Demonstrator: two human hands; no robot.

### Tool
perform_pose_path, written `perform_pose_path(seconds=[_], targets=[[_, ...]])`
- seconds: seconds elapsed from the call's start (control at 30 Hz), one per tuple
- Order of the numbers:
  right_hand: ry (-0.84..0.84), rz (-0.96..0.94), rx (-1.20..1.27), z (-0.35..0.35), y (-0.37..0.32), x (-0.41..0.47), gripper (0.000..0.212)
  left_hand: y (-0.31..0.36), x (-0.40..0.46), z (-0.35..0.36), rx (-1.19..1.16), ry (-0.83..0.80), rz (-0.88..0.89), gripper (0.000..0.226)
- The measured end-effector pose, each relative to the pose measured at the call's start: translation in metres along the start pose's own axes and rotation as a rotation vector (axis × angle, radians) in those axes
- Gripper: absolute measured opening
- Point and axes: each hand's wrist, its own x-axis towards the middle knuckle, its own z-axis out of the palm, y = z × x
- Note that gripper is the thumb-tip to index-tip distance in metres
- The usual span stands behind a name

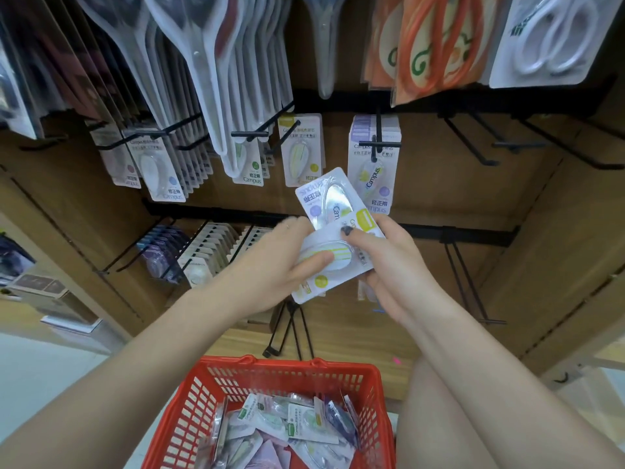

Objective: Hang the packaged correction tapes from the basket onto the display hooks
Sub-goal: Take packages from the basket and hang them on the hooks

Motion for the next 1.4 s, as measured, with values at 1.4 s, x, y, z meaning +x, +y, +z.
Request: perform_pose_path(seconds=[1.4], targets=[[-0.094, 0.056, 0.338, 0.016, 0.013, -0.009, 0.033, -0.037, -0.026, 0.002, -0.929, 0.06, -0.171, 0.034]])
